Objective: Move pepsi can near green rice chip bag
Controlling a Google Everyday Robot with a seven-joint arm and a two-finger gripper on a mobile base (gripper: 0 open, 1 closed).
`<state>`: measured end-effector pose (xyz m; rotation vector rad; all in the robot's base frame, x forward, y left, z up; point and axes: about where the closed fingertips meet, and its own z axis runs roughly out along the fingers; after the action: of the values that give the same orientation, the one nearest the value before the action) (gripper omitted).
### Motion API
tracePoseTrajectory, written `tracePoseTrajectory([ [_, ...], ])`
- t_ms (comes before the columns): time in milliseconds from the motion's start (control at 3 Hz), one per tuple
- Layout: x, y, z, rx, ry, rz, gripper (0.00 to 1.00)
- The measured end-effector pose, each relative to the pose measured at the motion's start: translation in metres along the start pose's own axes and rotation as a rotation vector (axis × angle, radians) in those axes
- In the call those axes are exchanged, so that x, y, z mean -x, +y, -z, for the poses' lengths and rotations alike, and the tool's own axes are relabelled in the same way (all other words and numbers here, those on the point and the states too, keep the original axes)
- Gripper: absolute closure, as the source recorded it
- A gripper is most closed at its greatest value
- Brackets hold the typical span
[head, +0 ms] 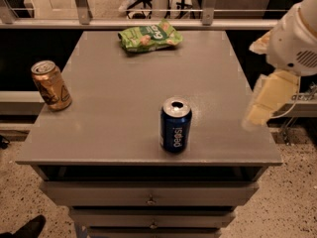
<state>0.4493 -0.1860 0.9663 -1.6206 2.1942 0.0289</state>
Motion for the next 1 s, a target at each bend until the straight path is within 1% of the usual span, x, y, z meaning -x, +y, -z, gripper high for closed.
tracePoseTrajectory([
  [333,0.039,0.002,-0.022,0.000,-0.163,-0.087,0.00],
  [667,0.065,0.009,-0.034,0.014,-0.270,-0.154,0.00],
  [1000,0.088,0.035,-0.059,0.064,-0.383,-0.228,0.00],
])
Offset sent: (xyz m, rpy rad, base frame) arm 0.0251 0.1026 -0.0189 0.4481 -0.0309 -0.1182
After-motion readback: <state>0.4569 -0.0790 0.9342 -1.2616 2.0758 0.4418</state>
